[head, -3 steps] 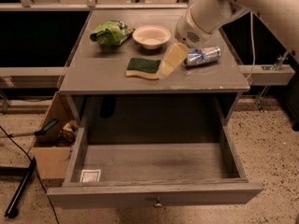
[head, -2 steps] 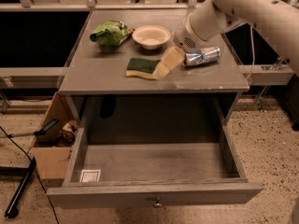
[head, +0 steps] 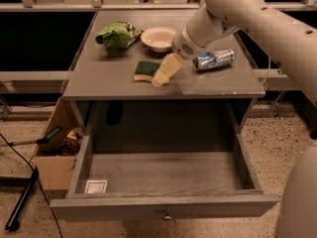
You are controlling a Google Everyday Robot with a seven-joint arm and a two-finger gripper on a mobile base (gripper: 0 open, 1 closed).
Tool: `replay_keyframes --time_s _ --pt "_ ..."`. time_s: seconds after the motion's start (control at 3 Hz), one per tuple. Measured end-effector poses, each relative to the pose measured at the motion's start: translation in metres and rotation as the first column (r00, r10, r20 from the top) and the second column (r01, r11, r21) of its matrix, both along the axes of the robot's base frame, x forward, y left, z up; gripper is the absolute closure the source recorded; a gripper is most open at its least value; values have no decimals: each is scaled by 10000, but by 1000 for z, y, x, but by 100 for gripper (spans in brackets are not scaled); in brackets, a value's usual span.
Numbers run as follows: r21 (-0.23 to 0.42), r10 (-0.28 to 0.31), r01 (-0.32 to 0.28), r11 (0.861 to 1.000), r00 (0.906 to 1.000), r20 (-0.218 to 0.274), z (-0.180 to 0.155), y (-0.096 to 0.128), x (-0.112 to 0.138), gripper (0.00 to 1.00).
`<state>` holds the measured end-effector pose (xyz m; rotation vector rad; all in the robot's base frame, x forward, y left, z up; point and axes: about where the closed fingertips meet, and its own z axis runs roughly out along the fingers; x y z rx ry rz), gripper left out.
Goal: Place sponge into top drawer
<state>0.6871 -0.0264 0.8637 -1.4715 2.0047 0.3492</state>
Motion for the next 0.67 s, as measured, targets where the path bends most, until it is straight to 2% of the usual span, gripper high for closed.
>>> replay_keyframes --time_s 0.67 --pt "-415 60 -82 9991 9987 -513 -22 7 13 0"
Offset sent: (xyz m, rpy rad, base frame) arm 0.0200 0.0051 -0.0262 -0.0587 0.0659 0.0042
